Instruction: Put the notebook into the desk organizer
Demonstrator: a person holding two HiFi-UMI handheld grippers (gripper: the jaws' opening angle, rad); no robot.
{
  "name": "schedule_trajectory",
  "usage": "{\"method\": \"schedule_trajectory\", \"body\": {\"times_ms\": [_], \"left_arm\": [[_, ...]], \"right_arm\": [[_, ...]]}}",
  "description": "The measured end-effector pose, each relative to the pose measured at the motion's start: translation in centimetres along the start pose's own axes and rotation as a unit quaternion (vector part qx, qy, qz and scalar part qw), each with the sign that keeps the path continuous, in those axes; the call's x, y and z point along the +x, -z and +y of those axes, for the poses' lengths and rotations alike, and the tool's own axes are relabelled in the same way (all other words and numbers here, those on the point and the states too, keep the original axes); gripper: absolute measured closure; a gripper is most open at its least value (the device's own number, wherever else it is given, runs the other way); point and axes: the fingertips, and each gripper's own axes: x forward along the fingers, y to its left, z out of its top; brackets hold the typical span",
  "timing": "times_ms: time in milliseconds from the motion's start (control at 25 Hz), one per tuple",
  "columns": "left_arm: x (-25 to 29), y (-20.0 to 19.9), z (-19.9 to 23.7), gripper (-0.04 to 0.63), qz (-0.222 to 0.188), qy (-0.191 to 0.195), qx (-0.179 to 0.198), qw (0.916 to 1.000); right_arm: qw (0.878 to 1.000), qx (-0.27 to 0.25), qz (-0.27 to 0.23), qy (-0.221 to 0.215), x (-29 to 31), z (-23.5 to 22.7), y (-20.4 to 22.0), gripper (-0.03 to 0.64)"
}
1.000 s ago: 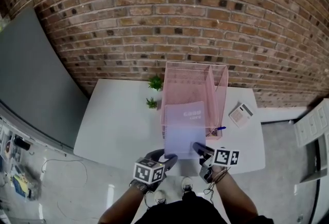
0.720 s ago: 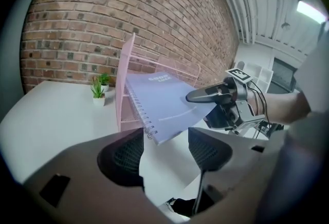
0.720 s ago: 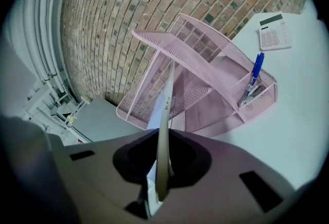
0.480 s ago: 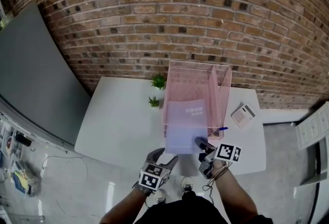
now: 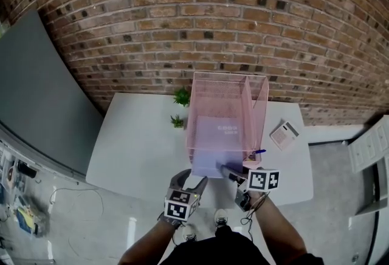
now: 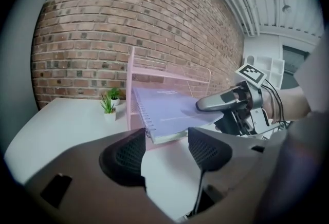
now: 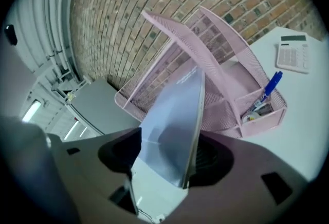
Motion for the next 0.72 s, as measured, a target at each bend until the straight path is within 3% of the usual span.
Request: {"method": "schedule_trajectory", "body": {"times_ms": [200,440,720], "left_arm": [[0.6,-0.5,0.2,0.337,-0.001,-0.003,-0.006,1.0000],[1.6,-0.9,0.6,0.337,0.002,-0.008,-0.018,0.9998],[2.6,-1.8,0.8,0.337,0.000,-0.014,-0.033,0.9994]], "right_arm": [[0.998,-0.066,0.011,0.013,-1.2,0.1,1.0,0.295],[0.987,-0.153,0.016,0.055,-3.1,-0.3,2.0,0.295],[0.963,-0.205,-0.037,0.173,-4.7,-2.5,0.1,0.324]]}}
